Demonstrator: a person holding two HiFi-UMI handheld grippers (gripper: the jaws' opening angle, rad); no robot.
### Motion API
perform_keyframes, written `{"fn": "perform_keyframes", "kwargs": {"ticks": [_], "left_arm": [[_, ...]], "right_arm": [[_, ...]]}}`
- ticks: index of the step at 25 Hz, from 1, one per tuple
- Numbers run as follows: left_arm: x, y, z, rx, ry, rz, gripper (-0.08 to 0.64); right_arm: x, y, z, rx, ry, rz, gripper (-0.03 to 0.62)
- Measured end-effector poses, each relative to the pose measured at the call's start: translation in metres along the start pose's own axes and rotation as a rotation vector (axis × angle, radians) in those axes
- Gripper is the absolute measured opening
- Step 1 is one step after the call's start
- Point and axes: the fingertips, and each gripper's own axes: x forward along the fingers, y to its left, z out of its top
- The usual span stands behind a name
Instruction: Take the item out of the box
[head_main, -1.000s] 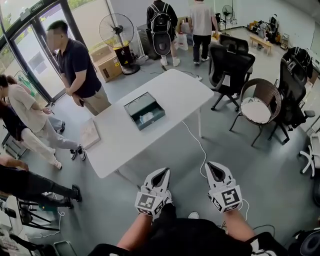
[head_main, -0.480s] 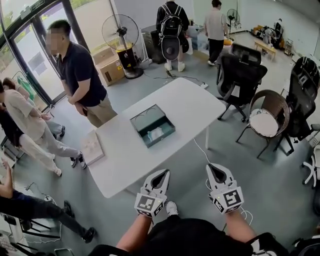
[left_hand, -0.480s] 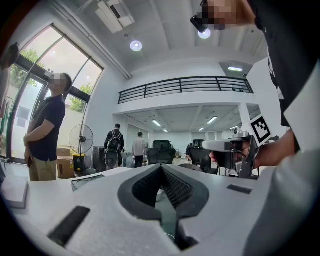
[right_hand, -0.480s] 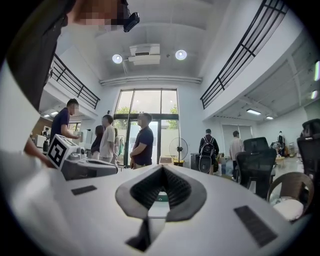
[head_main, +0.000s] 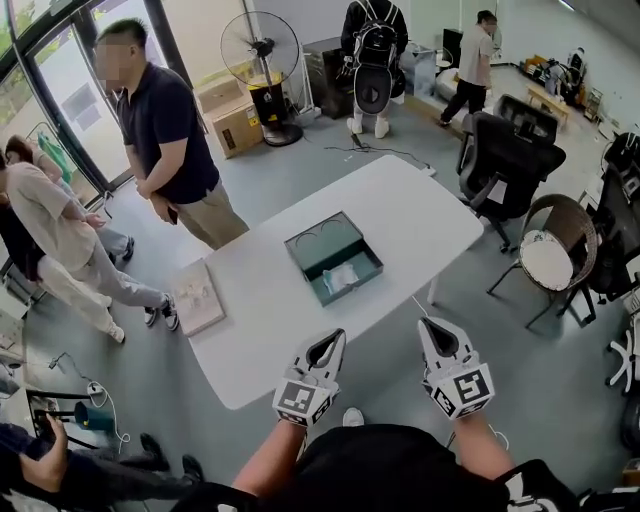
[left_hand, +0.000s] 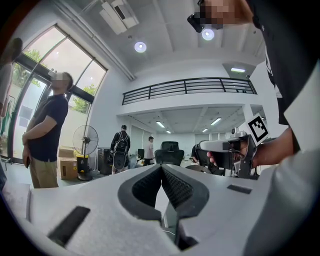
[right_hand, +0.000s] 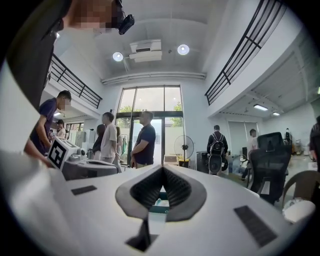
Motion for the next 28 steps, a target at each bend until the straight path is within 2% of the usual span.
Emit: {"fn": "perform_keyframes", "kwargs": {"ticks": [12, 21, 24, 28], "left_arm": [[0.009, 0.059, -0.015, -0.015, 0.023, 0.08, 0.011], [0.053, 0.093, -0.018, 0.007, 0.035, 0.211, 0.011], [0.062, 0.105, -0.016, 0.003, 0.039, 0.271, 0.011], [0.083, 0.111, -0.02, -0.005, 0.049, 0.311, 0.011]], "right_arm": [[0.078, -0.001, -0.012, -0.025, 0.024, 0.074, 0.006], [0.149, -0.035, -0.018, -0.036, 0.004, 0.231, 0.006], [0.17, -0.041, -0.017, -0.046, 0.01, 0.293, 0.006], [0.19, -0.06, -0.025, -0.056, 0.033, 0.345, 0.006]]}}
